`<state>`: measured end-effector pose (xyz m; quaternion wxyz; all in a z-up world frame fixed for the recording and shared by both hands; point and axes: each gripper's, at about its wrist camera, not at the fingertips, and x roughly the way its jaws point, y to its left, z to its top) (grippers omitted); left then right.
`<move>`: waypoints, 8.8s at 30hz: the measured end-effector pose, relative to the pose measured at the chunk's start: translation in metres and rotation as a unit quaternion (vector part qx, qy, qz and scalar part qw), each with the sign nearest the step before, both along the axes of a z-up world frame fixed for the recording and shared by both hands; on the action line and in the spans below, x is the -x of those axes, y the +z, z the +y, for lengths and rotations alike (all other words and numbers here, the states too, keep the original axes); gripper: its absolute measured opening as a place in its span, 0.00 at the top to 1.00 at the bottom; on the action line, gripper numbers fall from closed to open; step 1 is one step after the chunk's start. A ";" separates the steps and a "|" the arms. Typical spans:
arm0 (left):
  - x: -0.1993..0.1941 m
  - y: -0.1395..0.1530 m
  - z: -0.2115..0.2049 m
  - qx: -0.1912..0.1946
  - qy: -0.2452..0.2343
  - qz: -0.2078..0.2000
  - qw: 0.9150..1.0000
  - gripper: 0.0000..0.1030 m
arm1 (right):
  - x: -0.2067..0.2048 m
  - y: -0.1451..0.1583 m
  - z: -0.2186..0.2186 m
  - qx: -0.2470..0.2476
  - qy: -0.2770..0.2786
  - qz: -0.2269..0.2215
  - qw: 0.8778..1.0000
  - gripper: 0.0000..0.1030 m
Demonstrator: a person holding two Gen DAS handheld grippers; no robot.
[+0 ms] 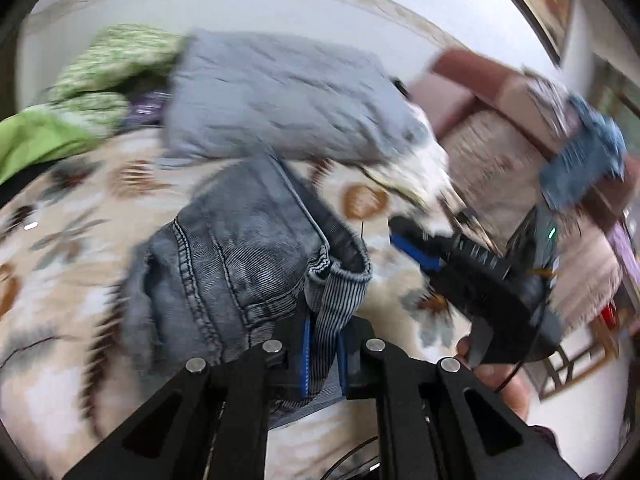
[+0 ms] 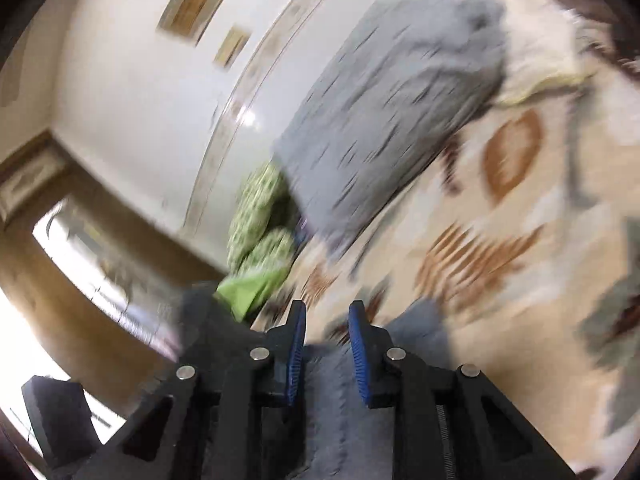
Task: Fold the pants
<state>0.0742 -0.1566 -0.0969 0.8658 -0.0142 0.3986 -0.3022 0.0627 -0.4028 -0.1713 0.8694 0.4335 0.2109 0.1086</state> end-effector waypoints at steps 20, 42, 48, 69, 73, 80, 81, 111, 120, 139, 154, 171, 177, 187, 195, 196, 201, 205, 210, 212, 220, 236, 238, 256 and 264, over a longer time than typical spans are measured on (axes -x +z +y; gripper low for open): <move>0.005 -0.037 0.054 -0.171 0.087 -0.032 0.981 0.35 | -0.034 0.004 0.059 0.096 0.112 0.055 0.988 0.74; -0.012 -0.079 0.050 -0.209 0.094 -0.029 0.973 0.29 | -0.120 -0.068 0.083 0.120 0.142 0.191 0.964 0.71; -0.008 -0.076 0.051 -0.216 0.103 -0.026 0.971 0.29 | -0.117 -0.062 0.081 0.111 0.144 0.190 0.965 0.68; 0.013 -0.083 0.072 -0.172 0.169 0.006 0.970 0.04 | 0.000 -0.051 0.096 0.189 0.151 0.210 0.947 0.68; 0.023 -0.086 0.071 -0.159 0.179 -0.001 0.971 0.04 | 0.009 -0.054 0.102 0.213 0.139 0.198 0.947 0.68; 0.033 -0.054 0.094 -0.132 0.192 -0.004 0.973 0.04 | 0.018 -0.044 0.095 0.170 0.114 0.192 0.960 0.68; 0.036 -0.044 0.097 -0.140 0.202 -0.025 0.969 0.04 | 0.025 -0.035 0.094 0.178 0.102 0.176 0.963 0.68; 0.095 0.092 0.154 -0.177 0.292 -0.191 0.920 0.04 | 0.129 0.068 0.149 0.354 0.033 -0.002 0.935 0.34; 0.083 0.079 0.153 -0.185 0.289 -0.177 0.922 0.04 | 0.121 0.062 0.132 0.350 0.025 0.011 0.936 0.34; 0.065 0.050 0.149 -0.190 0.273 -0.130 0.934 0.04 | 0.110 0.057 0.139 0.342 0.047 0.019 0.938 0.34; 0.061 0.037 0.133 -0.202 0.250 -0.118 0.939 0.04 | 0.106 0.050 0.137 0.332 0.054 0.028 0.941 0.34; 0.060 0.034 0.122 -0.216 0.244 -0.121 0.938 0.04 | 0.101 0.042 0.130 0.318 0.057 0.033 0.946 0.34; 0.060 0.034 0.121 -0.217 0.244 -0.121 0.938 0.04 | 0.100 0.042 0.129 0.319 0.057 0.033 0.946 0.34; 0.059 0.032 0.121 -0.219 0.241 -0.119 0.938 0.04 | 0.098 0.036 0.123 0.308 0.050 0.046 0.949 0.34; 0.054 0.027 0.121 -0.221 0.238 -0.113 0.939 0.04 | 0.094 0.030 0.125 0.304 0.053 0.056 0.949 0.34; 0.053 0.026 0.121 -0.222 0.237 -0.112 0.939 0.04 | 0.093 0.030 0.124 0.304 0.054 0.058 0.949 0.34; 0.041 0.014 0.116 -0.230 0.226 -0.099 0.941 0.04 | 0.073 0.020 0.119 0.288 0.068 0.086 0.951 0.34; 0.016 -0.011 0.106 -0.244 0.209 -0.064 0.945 0.04 | 0.054 0.009 0.111 0.264 0.078 0.112 0.955 0.34; -0.024 -0.049 0.098 -0.250 0.193 0.005 0.949 0.04 | 0.044 -0.005 0.108 0.235 0.088 0.120 0.961 0.34; -0.037 -0.060 0.094 -0.250 0.195 0.018 0.948 0.04 | 0.041 -0.008 0.108 0.236 0.089 0.120 0.960 0.34; -0.070 -0.082 0.067 -0.264 0.177 0.024 0.948 0.04 | 0.012 -0.039 0.109 0.221 0.109 0.167 0.955 0.34; -0.028 -0.053 0.085 -0.252 0.179 -0.012 0.951 0.00 | 0.035 -0.016 0.108 0.257 0.098 0.151 0.950 0.34; -0.009 -0.034 0.094 -0.248 0.187 -0.043 0.950 0.00 | 0.043 0.002 0.109 0.273 0.090 0.129 0.949 0.34; 0.006 -0.051 0.121 -0.203 0.179 -0.003 0.963 0.00 | -0.065 0.000 0.154 0.271 0.172 0.177 0.930 0.34; -0.014 -0.079 0.095 -0.232 0.130 -0.014 0.964 0.00 | -0.115 -0.048 0.145 0.236 0.194 0.215 0.928 0.34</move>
